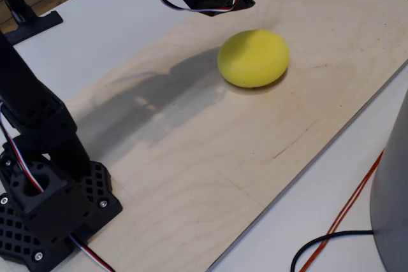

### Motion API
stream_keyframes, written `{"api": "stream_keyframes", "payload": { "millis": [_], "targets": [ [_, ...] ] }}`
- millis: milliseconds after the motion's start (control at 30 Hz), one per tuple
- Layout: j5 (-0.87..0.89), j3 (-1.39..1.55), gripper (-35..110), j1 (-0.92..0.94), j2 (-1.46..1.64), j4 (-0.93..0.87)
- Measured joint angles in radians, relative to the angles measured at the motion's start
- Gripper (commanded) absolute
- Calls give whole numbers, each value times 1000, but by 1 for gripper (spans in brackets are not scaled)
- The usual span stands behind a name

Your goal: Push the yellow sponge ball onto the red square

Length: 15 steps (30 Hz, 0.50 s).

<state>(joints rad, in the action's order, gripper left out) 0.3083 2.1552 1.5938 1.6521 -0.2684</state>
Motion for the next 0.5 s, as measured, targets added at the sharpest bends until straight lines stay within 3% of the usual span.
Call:
{"api": "stream_keyframes", "payload": {
  "millis": [500],
  "targets": [
    [-106,198,20,121,212,-11]
  ]
}}
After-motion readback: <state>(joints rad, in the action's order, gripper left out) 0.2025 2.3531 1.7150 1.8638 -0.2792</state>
